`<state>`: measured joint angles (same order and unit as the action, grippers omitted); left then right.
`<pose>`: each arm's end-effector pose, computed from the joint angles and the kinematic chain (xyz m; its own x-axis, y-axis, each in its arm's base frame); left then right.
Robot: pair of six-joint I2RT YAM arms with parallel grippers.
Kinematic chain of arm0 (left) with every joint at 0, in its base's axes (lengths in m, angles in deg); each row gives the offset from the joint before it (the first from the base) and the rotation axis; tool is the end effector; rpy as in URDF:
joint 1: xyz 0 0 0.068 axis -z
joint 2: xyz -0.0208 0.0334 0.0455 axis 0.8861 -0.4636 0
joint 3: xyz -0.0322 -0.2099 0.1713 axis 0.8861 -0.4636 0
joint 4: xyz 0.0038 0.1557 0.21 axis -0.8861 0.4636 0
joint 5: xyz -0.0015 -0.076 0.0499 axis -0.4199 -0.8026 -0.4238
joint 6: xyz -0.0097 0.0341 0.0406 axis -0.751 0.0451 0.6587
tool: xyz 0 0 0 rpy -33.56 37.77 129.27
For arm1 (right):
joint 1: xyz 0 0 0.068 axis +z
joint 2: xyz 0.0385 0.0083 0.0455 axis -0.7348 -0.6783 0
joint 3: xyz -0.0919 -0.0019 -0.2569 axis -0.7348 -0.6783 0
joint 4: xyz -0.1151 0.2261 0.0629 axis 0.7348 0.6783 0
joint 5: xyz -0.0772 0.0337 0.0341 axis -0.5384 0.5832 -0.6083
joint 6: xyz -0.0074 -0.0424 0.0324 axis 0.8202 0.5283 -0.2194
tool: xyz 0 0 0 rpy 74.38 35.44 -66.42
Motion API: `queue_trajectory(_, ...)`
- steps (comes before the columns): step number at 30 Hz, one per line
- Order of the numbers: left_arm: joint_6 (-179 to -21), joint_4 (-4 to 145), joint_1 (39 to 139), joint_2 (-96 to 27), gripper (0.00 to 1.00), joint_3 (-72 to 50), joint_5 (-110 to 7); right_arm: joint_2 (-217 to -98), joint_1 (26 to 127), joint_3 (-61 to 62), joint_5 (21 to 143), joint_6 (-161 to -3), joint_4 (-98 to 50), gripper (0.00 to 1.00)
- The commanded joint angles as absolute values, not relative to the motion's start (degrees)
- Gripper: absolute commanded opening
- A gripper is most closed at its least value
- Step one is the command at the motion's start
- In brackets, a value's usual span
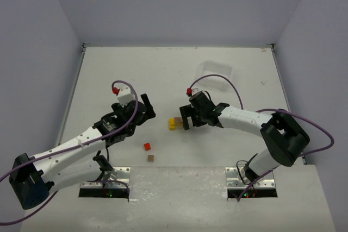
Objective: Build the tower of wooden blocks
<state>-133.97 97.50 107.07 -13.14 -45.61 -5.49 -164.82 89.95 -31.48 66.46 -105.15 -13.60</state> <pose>0.1520 -0.1196 0.2482 -0.4909 -0.3026 -0.8170 -0.1722 0.9530 -0.2495 0.2169 0.1935 0.1587 -0.8322 -0.0904 -0.5470 -0.2308 0.9536 0.1935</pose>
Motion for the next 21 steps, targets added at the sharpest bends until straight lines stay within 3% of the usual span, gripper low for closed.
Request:
queue_trajectory(1,-132.81,94.79,107.30,-12.46,1.00,-45.97,-6.34,-162.56,90.62,-29.24,67.52,-104.83,-15.45,0.99)
queue_trajectory(12,-132.03,93.64,107.38,-12.15,1.00,-46.23,-8.59,-157.11,92.49,-29.40,72.58,-105.29,-16.46,0.99)
queue_trajectory(21,-132.10,93.12,107.38,-8.80,1.00,-47.62,-10.54,-163.35,93.87,-19.87,60.43,-107.83,-12.87,0.99)
